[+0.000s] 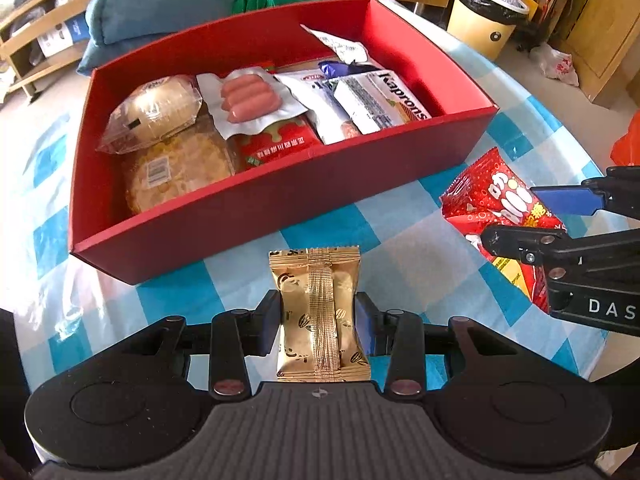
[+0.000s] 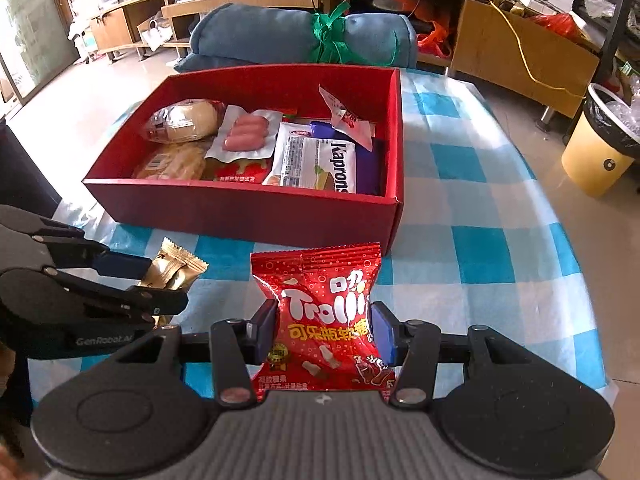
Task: Organize snacks
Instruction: 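Lift and carry the gold packet and Trolli bag over the red box with both tools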
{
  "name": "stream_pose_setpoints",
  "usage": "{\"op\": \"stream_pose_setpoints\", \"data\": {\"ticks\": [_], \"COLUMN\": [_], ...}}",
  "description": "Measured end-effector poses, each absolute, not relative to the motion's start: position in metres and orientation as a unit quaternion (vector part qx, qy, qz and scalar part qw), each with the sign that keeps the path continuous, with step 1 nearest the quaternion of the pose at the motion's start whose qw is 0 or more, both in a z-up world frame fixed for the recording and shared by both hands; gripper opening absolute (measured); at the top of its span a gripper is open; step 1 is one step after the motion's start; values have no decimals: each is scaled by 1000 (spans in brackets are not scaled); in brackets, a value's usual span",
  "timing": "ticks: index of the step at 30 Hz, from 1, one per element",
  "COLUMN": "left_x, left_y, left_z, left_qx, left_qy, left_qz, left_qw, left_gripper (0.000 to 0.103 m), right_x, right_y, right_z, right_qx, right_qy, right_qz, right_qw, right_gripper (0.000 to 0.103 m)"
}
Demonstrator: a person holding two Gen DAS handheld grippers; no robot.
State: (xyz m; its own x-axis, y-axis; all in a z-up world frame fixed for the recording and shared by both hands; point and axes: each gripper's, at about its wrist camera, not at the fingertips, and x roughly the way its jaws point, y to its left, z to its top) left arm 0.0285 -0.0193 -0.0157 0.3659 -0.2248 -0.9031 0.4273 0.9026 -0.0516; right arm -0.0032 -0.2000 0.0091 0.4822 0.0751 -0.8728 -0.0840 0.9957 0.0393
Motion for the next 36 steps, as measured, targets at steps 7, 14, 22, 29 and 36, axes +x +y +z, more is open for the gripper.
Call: {"op": "stream_pose_setpoints", "data": {"ticks": [7,14,22,29,36], "left_x": [23,22,18,9,1], "left_y": [-20,-19,-14,-3,3], "left_z": [-8,-2,3,4,12], "left_qx": [99,95,89,69,53], "left_qy": [512,504,496,496,490], "left_qz": [-197,-190,-182,-166,-154], "left_qw": [830,837,844,849,856], "left_gripper": [48,48,48,48,48], "right_x": [-5,-6,-9,-19,-31], "right_y": [-199,-198,-193,-190,-192], "right_z": [10,12,15,24,39], "right_qx": [-3,-4,-7,1,13], "right_qy": [505,501,497,484,456], "right_qz": [46,45,48,50,44], "right_qw": [862,864,866,874,889], "right_gripper": [45,45,45,45,45]}}
